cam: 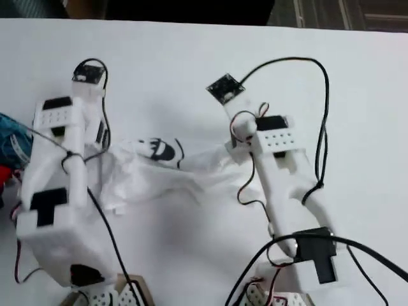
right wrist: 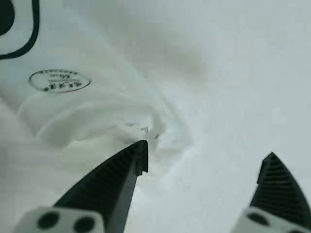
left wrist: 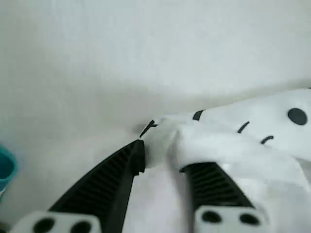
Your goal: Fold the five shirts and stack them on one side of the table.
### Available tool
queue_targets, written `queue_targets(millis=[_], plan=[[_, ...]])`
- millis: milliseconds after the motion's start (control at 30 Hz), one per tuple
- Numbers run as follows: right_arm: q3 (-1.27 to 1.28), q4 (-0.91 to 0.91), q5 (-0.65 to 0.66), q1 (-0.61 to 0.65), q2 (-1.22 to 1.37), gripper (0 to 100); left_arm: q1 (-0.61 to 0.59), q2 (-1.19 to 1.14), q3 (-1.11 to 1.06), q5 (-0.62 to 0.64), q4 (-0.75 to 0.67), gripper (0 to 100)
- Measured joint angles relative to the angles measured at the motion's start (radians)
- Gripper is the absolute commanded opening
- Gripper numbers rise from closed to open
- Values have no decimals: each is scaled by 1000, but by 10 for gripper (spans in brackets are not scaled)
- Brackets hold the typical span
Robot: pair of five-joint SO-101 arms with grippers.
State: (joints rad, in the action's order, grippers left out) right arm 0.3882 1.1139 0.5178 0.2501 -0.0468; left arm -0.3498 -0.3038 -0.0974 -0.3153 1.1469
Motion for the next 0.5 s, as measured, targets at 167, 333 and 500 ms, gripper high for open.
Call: queue_targets(millis=[167, 333, 500], plan=[[-41, 227, 48, 103, -40, 358, -2, -155, 249, 6, 137, 293], [-41, 393, 92, 279, -153, 358, 2, -249, 454, 8, 201, 293], [49, 339, 92, 365, -167, 358, 2, -308, 582, 8, 270, 293]])
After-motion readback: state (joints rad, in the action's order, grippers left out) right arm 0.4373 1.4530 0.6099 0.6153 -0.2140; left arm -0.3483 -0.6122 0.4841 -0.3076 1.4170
